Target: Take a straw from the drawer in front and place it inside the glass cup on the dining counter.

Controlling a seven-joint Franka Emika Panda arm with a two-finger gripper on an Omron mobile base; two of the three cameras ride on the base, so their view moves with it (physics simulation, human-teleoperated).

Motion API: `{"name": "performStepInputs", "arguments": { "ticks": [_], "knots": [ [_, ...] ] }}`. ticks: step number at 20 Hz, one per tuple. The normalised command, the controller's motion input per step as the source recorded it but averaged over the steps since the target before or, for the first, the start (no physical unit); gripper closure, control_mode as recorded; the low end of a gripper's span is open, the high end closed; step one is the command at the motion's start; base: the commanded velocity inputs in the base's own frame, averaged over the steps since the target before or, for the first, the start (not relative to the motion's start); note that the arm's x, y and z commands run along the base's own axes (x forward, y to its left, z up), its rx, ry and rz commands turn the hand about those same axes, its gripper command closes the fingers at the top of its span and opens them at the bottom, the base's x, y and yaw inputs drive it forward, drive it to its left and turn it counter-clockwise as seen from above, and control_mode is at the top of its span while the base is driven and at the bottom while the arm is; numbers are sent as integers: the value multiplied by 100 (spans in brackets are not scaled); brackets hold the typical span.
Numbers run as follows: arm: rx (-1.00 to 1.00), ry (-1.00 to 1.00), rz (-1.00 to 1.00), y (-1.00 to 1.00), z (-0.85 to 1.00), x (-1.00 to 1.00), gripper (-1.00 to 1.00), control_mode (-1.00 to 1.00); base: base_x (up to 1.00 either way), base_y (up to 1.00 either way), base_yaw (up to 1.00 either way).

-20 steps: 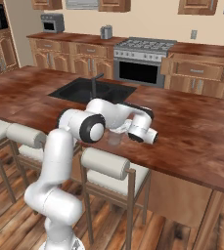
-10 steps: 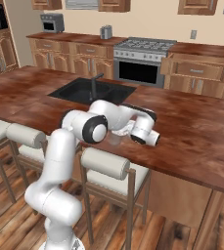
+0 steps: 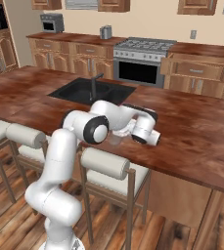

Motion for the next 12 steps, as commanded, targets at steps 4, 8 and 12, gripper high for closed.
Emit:
{"name": "performStepInputs", "arguments": {
  "ticks": [4, 8, 12],
  "knots": [
    [-8, -10, 0, 52, -17, 0, -100, -100, 0, 0, 0],
    [-5, -9, 0, 38, -12, 0, -100, -100, 0, 0, 0],
    [-2, -6, 0, 25, -3, 0, -100, -100, 0, 0, 0]
  ]
}}
